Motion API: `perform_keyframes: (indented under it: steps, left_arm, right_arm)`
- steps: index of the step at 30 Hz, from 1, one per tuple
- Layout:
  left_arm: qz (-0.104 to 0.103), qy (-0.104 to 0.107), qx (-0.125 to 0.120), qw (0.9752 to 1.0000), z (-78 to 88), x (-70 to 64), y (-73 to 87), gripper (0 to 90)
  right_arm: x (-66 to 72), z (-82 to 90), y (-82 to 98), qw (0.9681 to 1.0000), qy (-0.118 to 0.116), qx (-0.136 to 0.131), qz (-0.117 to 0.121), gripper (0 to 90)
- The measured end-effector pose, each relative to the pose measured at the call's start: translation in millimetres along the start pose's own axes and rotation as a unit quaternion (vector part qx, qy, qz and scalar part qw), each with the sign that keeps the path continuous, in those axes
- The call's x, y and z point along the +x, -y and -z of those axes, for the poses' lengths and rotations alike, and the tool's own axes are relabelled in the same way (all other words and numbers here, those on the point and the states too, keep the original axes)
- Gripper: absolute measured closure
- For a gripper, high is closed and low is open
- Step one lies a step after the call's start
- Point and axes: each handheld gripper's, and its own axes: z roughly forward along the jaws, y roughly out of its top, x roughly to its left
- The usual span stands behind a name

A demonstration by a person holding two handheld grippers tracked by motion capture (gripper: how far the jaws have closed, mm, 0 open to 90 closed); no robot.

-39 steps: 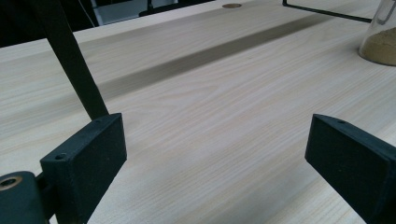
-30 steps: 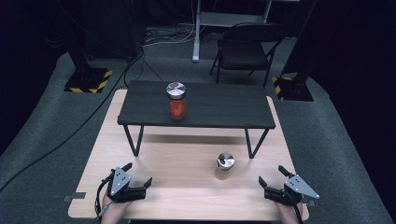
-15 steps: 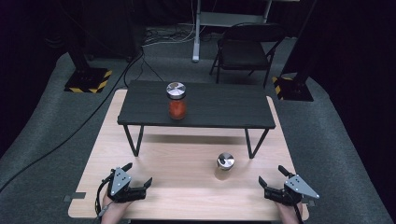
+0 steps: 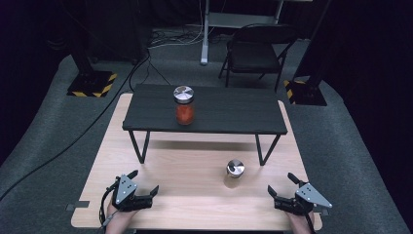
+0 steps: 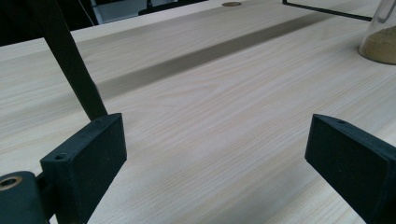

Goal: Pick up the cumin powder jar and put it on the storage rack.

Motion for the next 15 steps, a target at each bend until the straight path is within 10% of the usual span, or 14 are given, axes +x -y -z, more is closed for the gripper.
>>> perform_keyframes:
  steps: [15]
  left_arm:
    - [0.0,0.0,0.001,1.0,-0.2,0.1,-0.3,5.1]
  right_arm:
    - [0.4,-7.7,-1.5,0.9991,-0.041,-0.002,0.003,2.6]
